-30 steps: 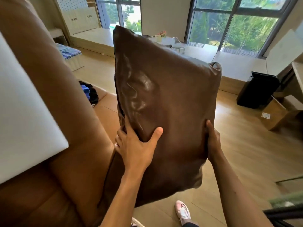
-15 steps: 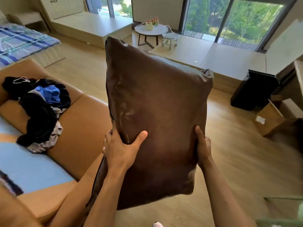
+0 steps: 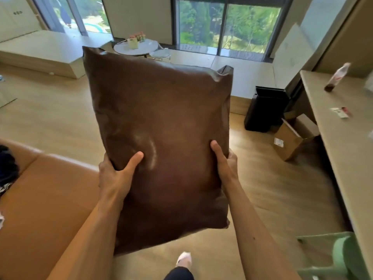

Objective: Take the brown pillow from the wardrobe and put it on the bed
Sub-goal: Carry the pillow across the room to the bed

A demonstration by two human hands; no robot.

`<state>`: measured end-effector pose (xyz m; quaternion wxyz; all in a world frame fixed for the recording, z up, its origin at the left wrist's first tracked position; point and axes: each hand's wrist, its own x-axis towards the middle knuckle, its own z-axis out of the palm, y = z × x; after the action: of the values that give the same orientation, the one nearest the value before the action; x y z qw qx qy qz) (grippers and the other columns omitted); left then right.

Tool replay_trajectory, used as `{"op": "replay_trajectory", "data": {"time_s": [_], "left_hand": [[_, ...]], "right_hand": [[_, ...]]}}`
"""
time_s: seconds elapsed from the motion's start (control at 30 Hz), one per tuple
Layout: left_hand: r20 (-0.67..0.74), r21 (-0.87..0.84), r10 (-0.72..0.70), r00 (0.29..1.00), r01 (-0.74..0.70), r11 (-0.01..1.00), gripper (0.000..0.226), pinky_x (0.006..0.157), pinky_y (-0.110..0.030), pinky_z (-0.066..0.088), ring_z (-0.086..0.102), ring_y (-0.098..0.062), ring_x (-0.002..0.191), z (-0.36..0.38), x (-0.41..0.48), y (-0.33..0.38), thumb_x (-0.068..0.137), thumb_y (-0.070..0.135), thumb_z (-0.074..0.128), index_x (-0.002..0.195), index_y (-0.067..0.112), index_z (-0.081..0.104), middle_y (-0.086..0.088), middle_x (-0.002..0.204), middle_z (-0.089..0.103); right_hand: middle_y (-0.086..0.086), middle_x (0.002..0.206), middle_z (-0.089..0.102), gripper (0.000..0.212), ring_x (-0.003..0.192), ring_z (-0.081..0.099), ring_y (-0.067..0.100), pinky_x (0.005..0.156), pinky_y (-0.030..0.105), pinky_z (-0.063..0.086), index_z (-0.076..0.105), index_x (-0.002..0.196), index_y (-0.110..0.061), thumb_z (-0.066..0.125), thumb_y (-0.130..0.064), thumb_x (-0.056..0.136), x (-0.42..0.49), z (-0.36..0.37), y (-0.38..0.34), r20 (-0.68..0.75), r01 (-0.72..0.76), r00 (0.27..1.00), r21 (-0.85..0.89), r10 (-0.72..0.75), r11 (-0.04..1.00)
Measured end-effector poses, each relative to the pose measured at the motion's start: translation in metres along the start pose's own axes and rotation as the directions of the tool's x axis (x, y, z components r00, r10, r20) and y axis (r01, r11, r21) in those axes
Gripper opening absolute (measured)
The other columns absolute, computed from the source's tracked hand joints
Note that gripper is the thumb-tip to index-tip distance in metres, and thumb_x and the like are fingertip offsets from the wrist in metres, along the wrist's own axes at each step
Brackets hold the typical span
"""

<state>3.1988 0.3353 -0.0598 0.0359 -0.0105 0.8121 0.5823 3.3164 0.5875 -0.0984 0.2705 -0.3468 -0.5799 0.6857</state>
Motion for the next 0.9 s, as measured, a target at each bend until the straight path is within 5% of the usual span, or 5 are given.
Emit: {"op": "replay_trajectory", "data": {"time_s": [0.17,0.5,0.9], "left_hand": [[0.012,-0.097,0.028,1.0,-0.027,0.995,0.076,0.107,-0.053,0.052,0.069,-0.026,0.115,0.091,0.067,0.032,0.065,0.079,0.071,0.127,0.035,0.066,0.006,0.119,0.075],[0.05,-0.233,0.067,0.997,-0.053,0.971,0.082,0.109,-0.052,0.051,0.066,-0.025,0.123,0.25,0.197,0.118,0.076,0.083,0.054,0.137,0.028,0.064,0.0,0.133,0.071],[-0.23,-0.276,-0.015,0.973,-0.05,0.96,0.079,0.107,-0.05,0.053,0.066,-0.022,0.12,0.378,0.322,0.173,0.076,0.081,0.056,0.135,0.029,0.065,0.002,0.131,0.071]], "right_hand": [[-0.005,0.122,0.077,0.088,0.113,0.071,0.016,0.102,0.042,0.058,0.07,0.132,-0.019,0.078,-0.075,0.065,0.108,-0.011,-0.025,-0.038,0.043,0.998,-0.037,-0.044,0.998],[-0.006,0.116,0.079,0.1,0.108,0.074,0.013,0.096,0.036,0.059,0.074,0.122,-0.021,0.08,-0.087,0.048,0.313,-0.025,-0.095,-0.092,0.09,0.991,-0.036,-0.093,0.995],[-0.025,0.092,0.079,0.048,0.086,0.075,-0.001,0.067,0.013,0.057,0.071,0.096,-0.041,0.077,-0.076,0.064,0.553,0.026,-0.14,0.166,0.122,0.98,-0.074,-0.109,0.99]]}}
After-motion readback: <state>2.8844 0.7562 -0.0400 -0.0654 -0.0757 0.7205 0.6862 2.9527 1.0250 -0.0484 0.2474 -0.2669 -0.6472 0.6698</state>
